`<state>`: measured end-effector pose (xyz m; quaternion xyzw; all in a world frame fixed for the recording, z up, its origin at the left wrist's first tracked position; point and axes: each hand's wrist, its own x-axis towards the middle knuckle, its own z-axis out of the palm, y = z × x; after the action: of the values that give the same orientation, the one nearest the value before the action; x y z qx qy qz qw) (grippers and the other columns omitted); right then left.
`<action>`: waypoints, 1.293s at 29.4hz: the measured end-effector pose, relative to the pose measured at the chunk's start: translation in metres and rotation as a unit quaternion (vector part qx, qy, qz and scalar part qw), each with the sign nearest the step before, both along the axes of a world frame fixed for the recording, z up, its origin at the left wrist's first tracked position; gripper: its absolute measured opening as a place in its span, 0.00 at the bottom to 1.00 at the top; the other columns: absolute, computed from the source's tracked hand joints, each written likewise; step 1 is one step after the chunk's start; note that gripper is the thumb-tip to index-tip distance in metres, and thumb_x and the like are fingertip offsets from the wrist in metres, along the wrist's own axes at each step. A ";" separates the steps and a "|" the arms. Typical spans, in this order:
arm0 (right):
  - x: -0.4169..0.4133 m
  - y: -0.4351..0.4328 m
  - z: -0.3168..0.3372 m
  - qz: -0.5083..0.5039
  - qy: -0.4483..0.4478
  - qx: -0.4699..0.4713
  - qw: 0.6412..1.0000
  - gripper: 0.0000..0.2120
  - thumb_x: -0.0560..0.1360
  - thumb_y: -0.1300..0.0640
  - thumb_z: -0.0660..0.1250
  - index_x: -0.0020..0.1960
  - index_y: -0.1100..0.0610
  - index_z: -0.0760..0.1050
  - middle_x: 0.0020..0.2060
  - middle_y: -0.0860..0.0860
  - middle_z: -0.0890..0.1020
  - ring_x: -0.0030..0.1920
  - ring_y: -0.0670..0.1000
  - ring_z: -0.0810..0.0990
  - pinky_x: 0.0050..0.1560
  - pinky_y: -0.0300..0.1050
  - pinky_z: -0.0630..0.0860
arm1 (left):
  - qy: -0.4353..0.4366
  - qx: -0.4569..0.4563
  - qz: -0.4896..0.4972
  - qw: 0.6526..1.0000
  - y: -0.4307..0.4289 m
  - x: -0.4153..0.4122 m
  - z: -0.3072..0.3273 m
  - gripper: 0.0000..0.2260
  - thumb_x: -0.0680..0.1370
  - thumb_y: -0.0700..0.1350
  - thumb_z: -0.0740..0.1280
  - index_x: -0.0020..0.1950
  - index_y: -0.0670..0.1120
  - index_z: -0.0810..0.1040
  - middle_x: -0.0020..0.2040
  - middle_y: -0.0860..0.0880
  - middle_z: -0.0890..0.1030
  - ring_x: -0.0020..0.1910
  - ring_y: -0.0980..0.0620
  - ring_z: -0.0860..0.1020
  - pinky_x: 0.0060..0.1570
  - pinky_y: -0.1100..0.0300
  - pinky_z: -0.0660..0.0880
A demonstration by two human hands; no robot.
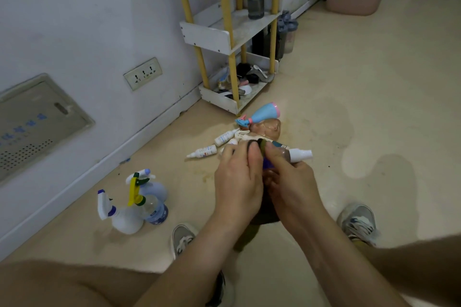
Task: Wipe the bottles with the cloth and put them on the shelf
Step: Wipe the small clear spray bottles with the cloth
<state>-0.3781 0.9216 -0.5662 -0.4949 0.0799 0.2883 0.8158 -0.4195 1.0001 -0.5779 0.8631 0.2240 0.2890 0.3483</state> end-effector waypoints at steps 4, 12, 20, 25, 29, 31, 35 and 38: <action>0.003 -0.003 -0.003 0.037 -0.087 -0.030 0.995 0.12 0.75 0.58 0.71 0.57 0.62 0.80 0.44 0.55 0.85 0.39 0.47 0.81 0.38 0.39 0.76 | 0.086 -0.113 0.029 0.989 0.009 0.007 0.018 0.18 0.82 0.49 0.54 0.35 0.47 0.72 0.33 0.49 0.76 0.38 0.46 0.75 0.37 0.53 0.68; 0.039 -0.031 0.016 0.255 -0.341 -0.159 0.891 0.12 0.70 0.64 0.76 0.53 0.57 0.81 0.43 0.49 0.86 0.46 0.47 0.84 0.47 0.41 0.80 | 0.114 -0.568 0.014 0.815 0.016 0.005 0.029 0.10 0.81 0.47 0.61 0.50 0.45 0.80 0.34 0.44 0.83 0.31 0.47 0.82 0.29 0.56 0.78; 0.011 -0.002 -0.016 -0.038 -0.317 -0.256 0.912 0.11 0.72 0.53 0.75 0.52 0.55 0.81 0.42 0.46 0.84 0.43 0.41 0.83 0.41 0.29 0.75 | 0.026 -0.228 0.094 0.969 0.013 0.004 -0.012 0.10 0.78 0.52 0.66 0.45 0.49 0.85 0.37 0.52 0.83 0.41 0.50 0.81 0.47 0.46 0.79; 0.043 -0.014 -0.002 0.038 -0.142 -0.172 0.974 0.11 0.76 0.57 0.71 0.55 0.59 0.75 0.48 0.56 0.82 0.40 0.48 0.81 0.31 0.34 0.76 | -0.032 -0.196 0.077 0.977 0.013 -0.003 0.007 0.06 0.78 0.50 0.68 0.49 0.54 0.85 0.39 0.56 0.84 0.43 0.57 0.81 0.47 0.54 0.78; 0.057 -0.032 0.000 0.176 -0.199 -0.223 0.938 0.16 0.74 0.59 0.73 0.59 0.57 0.73 0.52 0.53 0.82 0.51 0.51 0.82 0.39 0.38 0.80 | -0.105 -0.378 0.106 0.914 0.027 0.003 0.031 0.11 0.79 0.52 0.67 0.38 0.54 0.84 0.39 0.56 0.84 0.42 0.59 0.82 0.50 0.57 0.77; 0.054 -0.029 0.000 0.167 -0.225 -0.220 0.935 0.17 0.73 0.57 0.74 0.60 0.55 0.76 0.50 0.51 0.83 0.50 0.50 0.83 0.42 0.40 0.80 | -0.091 -0.436 0.068 0.893 0.023 0.006 0.036 0.15 0.80 0.54 0.64 0.39 0.50 0.83 0.38 0.52 0.84 0.40 0.56 0.81 0.47 0.58 0.77; 0.046 -0.011 -0.010 0.097 -0.357 -0.333 0.867 0.13 0.79 0.47 0.65 0.59 0.50 0.81 0.43 0.52 0.85 0.44 0.52 0.83 0.46 0.52 0.81 | -0.026 -0.503 -0.039 0.863 0.002 0.009 0.031 0.12 0.83 0.47 0.59 0.51 0.48 0.83 0.43 0.51 0.86 0.42 0.56 0.84 0.38 0.63 0.79; 0.041 -0.009 -0.020 0.064 -0.358 -0.308 0.879 0.15 0.83 0.50 0.58 0.67 0.47 0.77 0.52 0.52 0.84 0.53 0.50 0.82 0.56 0.53 0.79 | -0.041 -0.505 -0.132 0.852 0.003 0.008 0.025 0.13 0.82 0.38 0.59 0.60 0.49 0.80 0.58 0.52 0.83 0.58 0.57 0.80 0.52 0.66 0.78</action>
<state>-0.3373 0.9122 -0.5861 -0.7946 -0.1646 0.1038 0.5750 -0.4112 1.0032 -0.5531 0.5774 0.2080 0.1227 0.7799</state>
